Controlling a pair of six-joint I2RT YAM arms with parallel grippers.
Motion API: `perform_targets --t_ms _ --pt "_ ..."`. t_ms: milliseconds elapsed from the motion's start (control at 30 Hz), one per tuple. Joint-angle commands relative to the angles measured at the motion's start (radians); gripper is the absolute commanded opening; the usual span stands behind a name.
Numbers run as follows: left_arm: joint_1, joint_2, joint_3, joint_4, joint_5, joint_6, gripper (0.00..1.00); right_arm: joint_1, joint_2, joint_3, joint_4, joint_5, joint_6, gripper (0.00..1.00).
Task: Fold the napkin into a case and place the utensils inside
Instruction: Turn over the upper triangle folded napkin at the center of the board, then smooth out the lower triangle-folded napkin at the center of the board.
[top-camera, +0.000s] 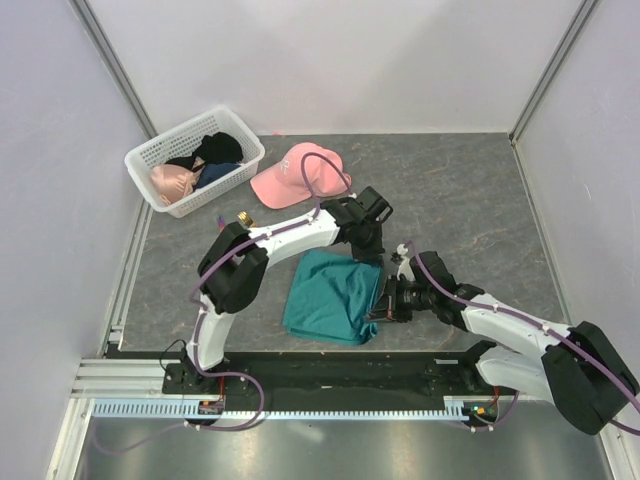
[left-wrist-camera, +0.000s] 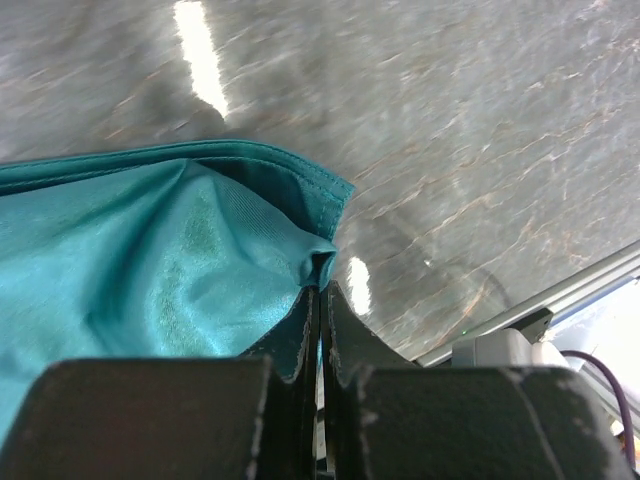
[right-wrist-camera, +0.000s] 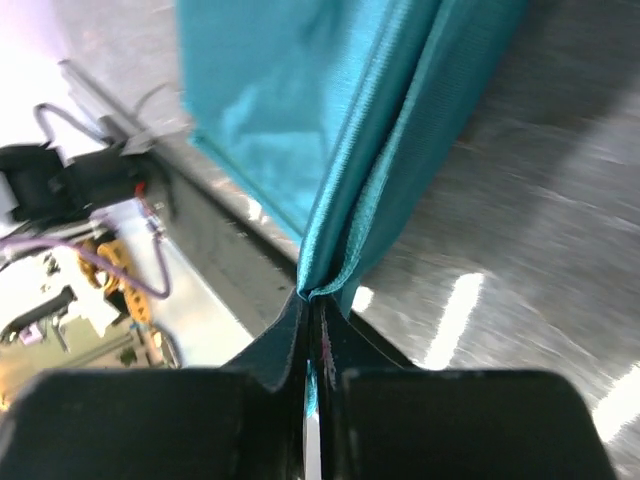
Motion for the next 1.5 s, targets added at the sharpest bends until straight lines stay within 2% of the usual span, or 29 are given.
perform_targets --t_ms 0,33,67,100,133,167,200,267,300,367,400,433,500,633,667,733,767,800,867,900,1033,1100,1200,1333,1367,1467 --pt "0.008 0.041 0.116 0.181 -0.028 0.014 0.02 0.003 0.003 0.005 -0.211 -0.006 -0.057 0.08" --pt "0.008 0.056 0.120 0.181 -0.015 0.023 0.02 0.002 0.006 0.023 -0.298 0.058 -0.061 0.19" --pt "0.008 0.062 0.133 0.181 -0.005 0.043 0.05 -0.003 0.009 0.032 -0.343 0.094 -0.066 0.26" --pt "0.008 0.064 0.134 0.176 0.015 0.051 0.13 -0.009 0.012 0.063 -0.439 0.128 -0.067 0.38" --pt "0.008 0.052 0.134 0.176 0.022 0.063 0.23 -0.009 0.009 0.081 -0.480 0.205 -0.067 0.44" --pt "0.008 0.041 0.134 0.175 0.026 0.098 0.43 -0.013 0.001 0.101 -0.520 0.237 -0.075 0.49" --pt "0.010 0.024 0.136 0.156 0.025 0.112 0.55 -0.035 -0.017 0.150 -0.591 0.264 -0.078 0.59" --pt "0.017 -0.043 0.137 0.132 0.032 0.160 0.64 -0.067 -0.032 0.199 -0.647 0.324 -0.090 0.67" --pt "0.027 -0.070 0.134 0.097 0.041 0.171 0.64 -0.111 -0.029 0.245 -0.699 0.339 -0.112 0.71" --pt "0.033 -0.152 0.105 0.080 0.051 0.197 0.88 -0.157 -0.006 0.285 -0.732 0.335 -0.147 0.73" --pt "0.043 -0.175 0.090 0.073 0.083 0.200 0.94 -0.200 0.013 0.320 -0.755 0.343 -0.176 0.74" --pt "0.045 -0.201 0.059 0.060 0.091 0.203 0.95 -0.220 0.021 0.336 -0.756 0.347 -0.188 0.74" --pt "0.048 -0.266 0.018 0.053 0.121 0.214 0.91 -0.277 0.070 0.386 -0.741 0.347 -0.227 0.75" --pt "0.054 -0.332 -0.117 0.046 0.189 0.220 0.72 -0.354 0.231 0.511 -0.695 0.356 -0.332 0.73" --pt "0.053 -0.341 -0.139 0.046 0.227 0.221 0.62 -0.360 0.295 0.535 -0.681 0.361 -0.342 0.72" --pt "0.041 -0.363 -0.206 0.059 0.256 0.218 0.53 -0.388 0.355 0.601 -0.652 0.352 -0.359 0.62" --pt "0.031 -0.372 -0.228 0.072 0.258 0.221 0.53 -0.394 0.410 0.614 -0.634 0.329 -0.363 0.59" --pt "0.008 -0.377 -0.249 0.084 0.258 0.221 0.53 -0.403 0.435 0.638 -0.608 0.315 -0.366 0.49" --pt "-0.028 -0.387 -0.300 0.113 0.255 0.209 0.54 -0.406 0.493 0.655 -0.580 0.288 -0.370 0.41" --pt "-0.041 -0.386 -0.309 0.121 0.252 0.203 0.55 -0.406 0.506 0.667 -0.572 0.286 -0.365 0.33" --pt "-0.098 -0.332 -0.311 0.139 0.238 0.175 0.54 -0.414 0.517 0.655 -0.548 0.234 -0.365 0.16" --pt "-0.133 -0.308 -0.305 0.147 0.236 0.160 0.54 -0.414 0.515 0.631 -0.555 0.208 -0.367 0.03" --pt "-0.188 -0.259 -0.292 0.142 0.232 0.135 0.58 -0.414 0.451 0.560 -0.580 0.195 -0.341 0.03" --pt "-0.249 -0.231 -0.283 0.119 0.190 0.106 0.58 -0.414 0.281 0.450 -0.624 0.139 -0.307 0.06" --pt "-0.266 -0.213 -0.280 0.118 0.189 0.102 0.58 -0.412 0.255 0.406 -0.650 0.116 -0.305 0.12" --pt "-0.288 -0.185 -0.262 0.099 0.184 0.074 0.59 -0.412 0.144 0.323 -0.673 0.083 -0.293 0.19"
